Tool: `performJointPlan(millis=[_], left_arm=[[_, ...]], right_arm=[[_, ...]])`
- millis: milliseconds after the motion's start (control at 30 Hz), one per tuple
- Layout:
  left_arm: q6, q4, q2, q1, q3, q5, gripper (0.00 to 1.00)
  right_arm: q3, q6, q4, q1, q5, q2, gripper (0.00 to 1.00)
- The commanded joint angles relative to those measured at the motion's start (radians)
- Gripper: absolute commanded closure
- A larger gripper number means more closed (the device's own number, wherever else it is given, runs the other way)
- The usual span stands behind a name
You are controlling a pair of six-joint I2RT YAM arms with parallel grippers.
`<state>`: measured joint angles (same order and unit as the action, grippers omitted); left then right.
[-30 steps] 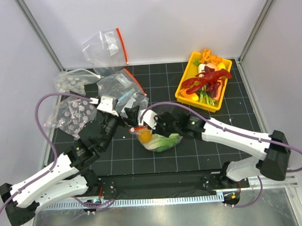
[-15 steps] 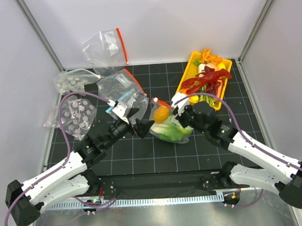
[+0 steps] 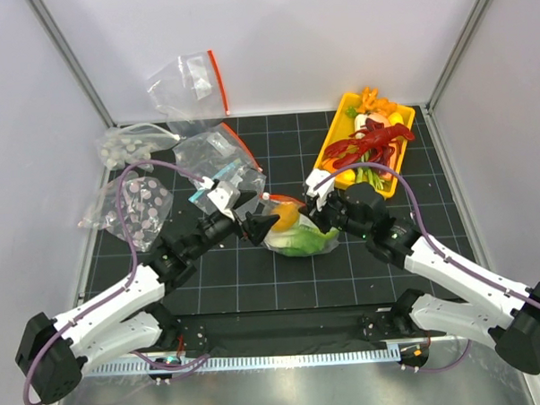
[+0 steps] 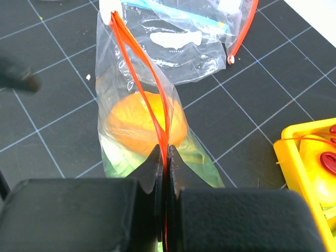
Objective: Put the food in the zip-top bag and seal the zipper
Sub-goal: Zip the zipper food storage bag at the center of the board.
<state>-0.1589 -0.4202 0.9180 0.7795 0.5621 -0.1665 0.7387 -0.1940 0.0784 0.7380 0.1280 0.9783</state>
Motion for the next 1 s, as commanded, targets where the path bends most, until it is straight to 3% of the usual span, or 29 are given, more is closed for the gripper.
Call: performJointPlan(millis=[0, 333, 500, 600, 633, 733, 867, 967], left_arm=[[-0.040, -0.126, -0.004, -0.046, -0.022, -0.042, 0.11], [-0.059, -0.288, 0.067, -0.085, -0.060, -0.202, 0.28], [-0.050, -0.290, 0.126, -0.085, -0.041, -0.225, 0.34], [-0.045, -0.278, 0.145, -0.092, -0.028, -0.246, 0.54], [-0.042, -0.267, 0.148, -0.095, -0.024, -0.242, 0.70], [-0.037, -0.229, 0.150, -0.098, -0.011, -0.211, 0.87], [-0.041, -0.227, 0.139, -0.100, -0.019, -0.183, 0.99], [-0.044, -0.227, 0.116, -0.102, -0.028, -0.163, 1.00]], right_arm=[[0.007, 0.011, -0.109, 0.003, 0.021, -0.033, 0.99], [0.004, 0.010, -0.114, 0.003, 0.036, -0.044, 0.99], [0.004, 0.010, -0.114, 0.003, 0.050, -0.044, 0.99], [0.007, 0.005, -0.106, 0.004, 0.050, -0.044, 0.99], [0.014, 0.004, -0.094, 0.003, 0.051, -0.038, 0.99], [0.016, 0.004, -0.092, 0.003, 0.055, -0.036, 0.99], [0.014, 0.005, -0.094, 0.004, 0.045, -0.043, 0.99], [0.016, 0.008, -0.094, 0.004, 0.045, -0.046, 0.99]])
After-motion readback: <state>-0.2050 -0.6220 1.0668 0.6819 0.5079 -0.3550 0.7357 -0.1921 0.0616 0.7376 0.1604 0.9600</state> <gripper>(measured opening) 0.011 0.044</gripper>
